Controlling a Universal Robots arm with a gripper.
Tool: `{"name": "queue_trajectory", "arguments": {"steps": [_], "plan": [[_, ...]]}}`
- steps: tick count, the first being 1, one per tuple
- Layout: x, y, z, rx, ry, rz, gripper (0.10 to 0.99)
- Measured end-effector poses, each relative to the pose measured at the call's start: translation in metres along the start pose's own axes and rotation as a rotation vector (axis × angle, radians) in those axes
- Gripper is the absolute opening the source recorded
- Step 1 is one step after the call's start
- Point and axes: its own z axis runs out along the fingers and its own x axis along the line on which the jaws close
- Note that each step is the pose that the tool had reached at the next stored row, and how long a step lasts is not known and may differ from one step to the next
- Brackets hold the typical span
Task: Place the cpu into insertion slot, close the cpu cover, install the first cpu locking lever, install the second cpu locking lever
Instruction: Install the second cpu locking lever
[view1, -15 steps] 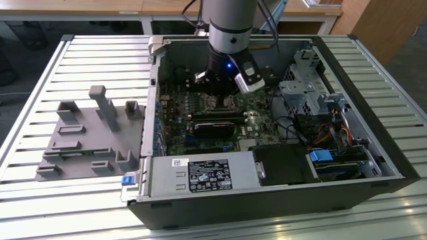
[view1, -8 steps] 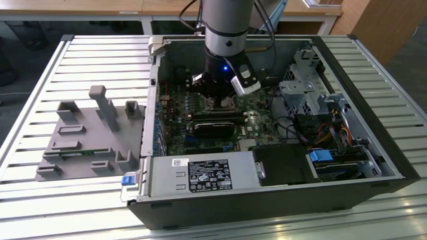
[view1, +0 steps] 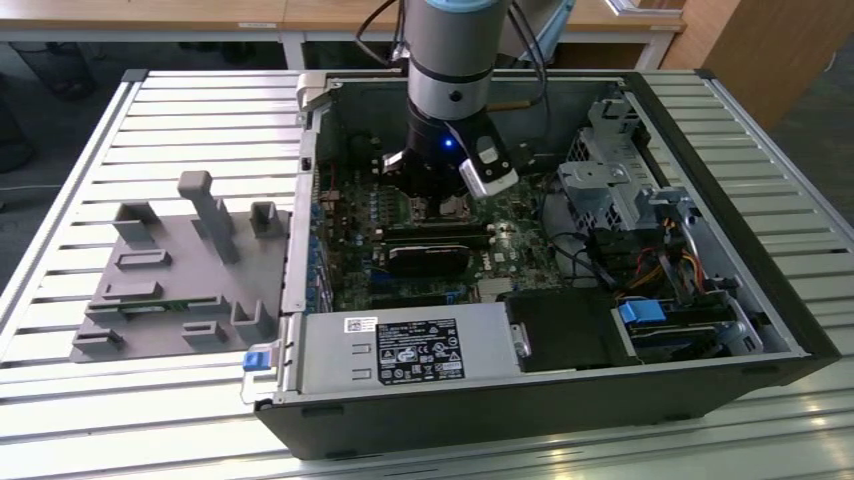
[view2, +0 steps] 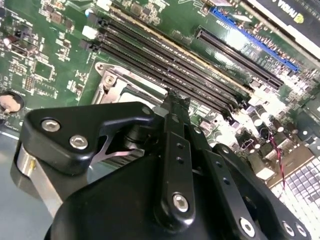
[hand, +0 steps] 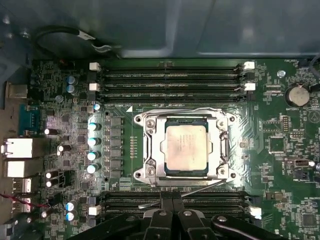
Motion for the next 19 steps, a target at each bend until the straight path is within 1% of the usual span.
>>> {"name": "queue_trajectory", "arguments": {"steps": [2, 4, 6, 10, 13, 14, 15, 17, 18, 19], "plan": [[0.0026, -0.0015, 0.0014, -0.002, 0.0000, 0.000, 0.106], [0.0059, -0.0024, 0.0020, -0.008, 0.0003, 0.000, 0.106], [0.0074, -0.0027, 0.0032, -0.013, 0.0003, 0.000, 0.106], [0.0077, -0.0033, 0.0088, -0.019, 0.0005, 0.000, 0.106], [0.0078, -0.0040, 0.0127, -0.028, 0.0009, 0.000, 0.106], [0.0077, -0.0046, 0.0137, -0.033, 0.0010, 0.000, 0.106], [0.0077, -0.0057, 0.0140, -0.042, 0.0012, 0.000, 0.106], [0.0076, -0.0092, 0.0139, -0.065, 0.0017, 0.000, 0.106], [0.0076, -0.0115, 0.0139, -0.072, 0.0018, 0.000, 0.106], [0.0077, -0.0133, 0.0137, -0.077, 0.0021, 0.000, 0.106]]}}
